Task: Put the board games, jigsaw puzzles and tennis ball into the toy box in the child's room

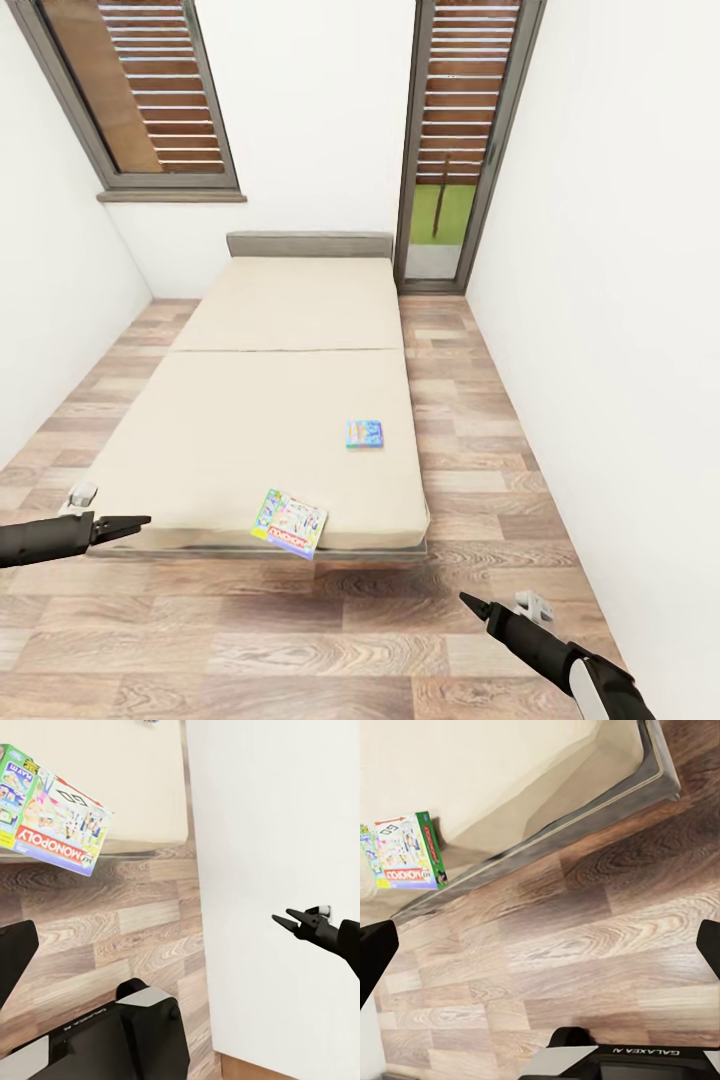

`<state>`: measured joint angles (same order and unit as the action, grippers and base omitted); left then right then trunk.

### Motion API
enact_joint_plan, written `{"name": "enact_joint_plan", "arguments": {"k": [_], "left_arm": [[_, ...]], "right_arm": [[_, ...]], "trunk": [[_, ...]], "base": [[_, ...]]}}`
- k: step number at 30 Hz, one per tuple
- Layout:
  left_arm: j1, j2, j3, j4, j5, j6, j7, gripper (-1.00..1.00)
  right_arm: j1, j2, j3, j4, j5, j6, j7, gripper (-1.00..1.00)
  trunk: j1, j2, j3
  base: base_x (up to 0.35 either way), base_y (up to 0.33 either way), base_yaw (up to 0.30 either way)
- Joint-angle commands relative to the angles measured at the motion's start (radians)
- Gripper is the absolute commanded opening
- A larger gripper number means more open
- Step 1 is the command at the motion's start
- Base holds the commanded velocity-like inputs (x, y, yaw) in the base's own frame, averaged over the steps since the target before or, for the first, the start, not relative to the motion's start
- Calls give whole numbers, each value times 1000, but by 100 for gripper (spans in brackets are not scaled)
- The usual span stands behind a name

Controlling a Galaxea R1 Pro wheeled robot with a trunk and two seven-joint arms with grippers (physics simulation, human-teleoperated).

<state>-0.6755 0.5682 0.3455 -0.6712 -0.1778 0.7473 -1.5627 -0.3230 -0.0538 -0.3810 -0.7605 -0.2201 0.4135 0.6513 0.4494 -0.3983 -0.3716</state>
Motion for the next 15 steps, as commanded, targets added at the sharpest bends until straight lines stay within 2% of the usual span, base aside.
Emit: {"name": "enact_joint_plan", "arguments": {"k": [1,15], "left_arm": [[-1,-1,3,-1,-11,10,-8,100],[-1,-1,3,-1,-11,11,-8,100]], "right_arm": [[-1,0,-2,0,-7,8,2,100],[-1,0,-2,-1,-7,8,2,100]], "trunk": [[1,-2,0],[1,-2,23]], "base": [[0,0,0],[0,0,0]]}}
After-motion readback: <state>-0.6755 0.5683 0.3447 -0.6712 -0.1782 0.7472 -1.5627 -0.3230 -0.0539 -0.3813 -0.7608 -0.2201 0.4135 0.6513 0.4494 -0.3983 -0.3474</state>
